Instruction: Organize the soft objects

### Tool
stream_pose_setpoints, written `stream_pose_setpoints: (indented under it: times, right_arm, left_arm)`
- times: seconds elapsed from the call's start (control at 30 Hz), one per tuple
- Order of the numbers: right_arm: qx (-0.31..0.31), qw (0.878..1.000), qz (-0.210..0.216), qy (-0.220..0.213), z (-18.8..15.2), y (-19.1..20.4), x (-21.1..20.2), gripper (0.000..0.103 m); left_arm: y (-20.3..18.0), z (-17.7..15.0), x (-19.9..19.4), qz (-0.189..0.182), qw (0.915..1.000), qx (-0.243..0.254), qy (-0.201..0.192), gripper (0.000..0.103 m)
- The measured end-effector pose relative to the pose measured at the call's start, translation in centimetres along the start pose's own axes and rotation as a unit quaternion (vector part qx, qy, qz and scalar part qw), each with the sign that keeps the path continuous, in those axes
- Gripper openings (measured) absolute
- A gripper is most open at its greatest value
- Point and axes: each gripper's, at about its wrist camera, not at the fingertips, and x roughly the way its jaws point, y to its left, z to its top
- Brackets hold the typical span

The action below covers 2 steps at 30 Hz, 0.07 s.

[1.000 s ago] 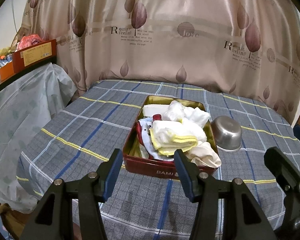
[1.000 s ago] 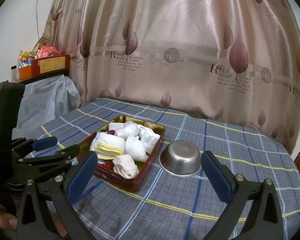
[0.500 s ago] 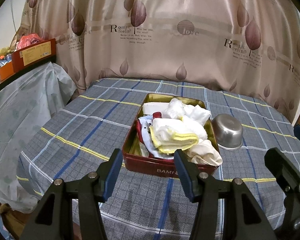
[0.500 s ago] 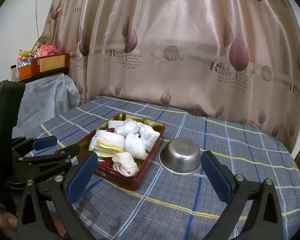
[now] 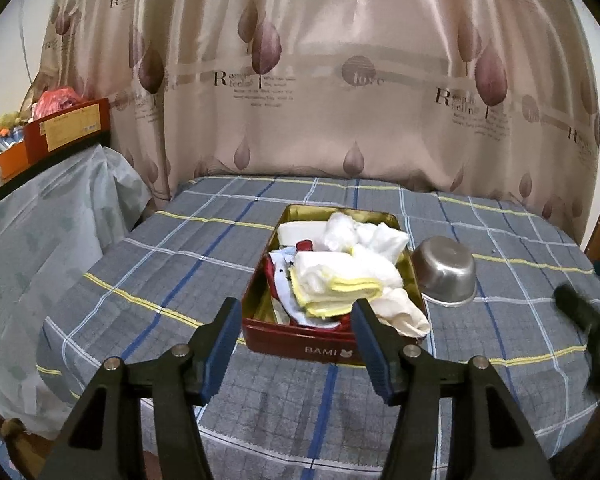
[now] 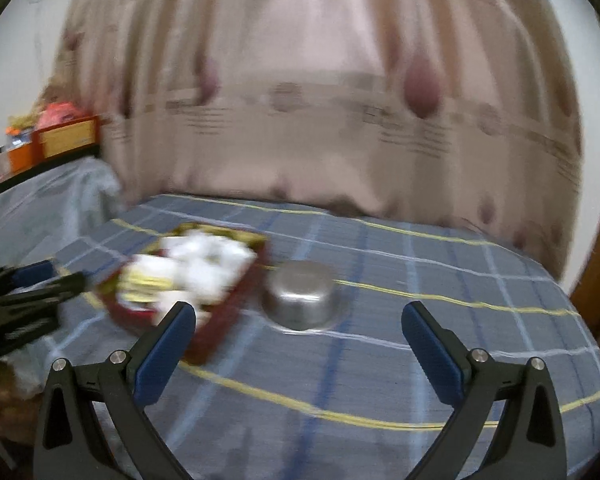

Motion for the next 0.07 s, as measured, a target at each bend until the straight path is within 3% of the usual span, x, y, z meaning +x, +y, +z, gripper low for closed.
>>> stream_pose_setpoints:
  times: [0.07]
  right_arm:
    - [0.019,0.999,-0.033,0.006,-0.1,-3.7,0.7,0.103]
  left_arm:
    - [-0.2,0.0,0.3,0.001,0.9999,0.003,0.010,0.058]
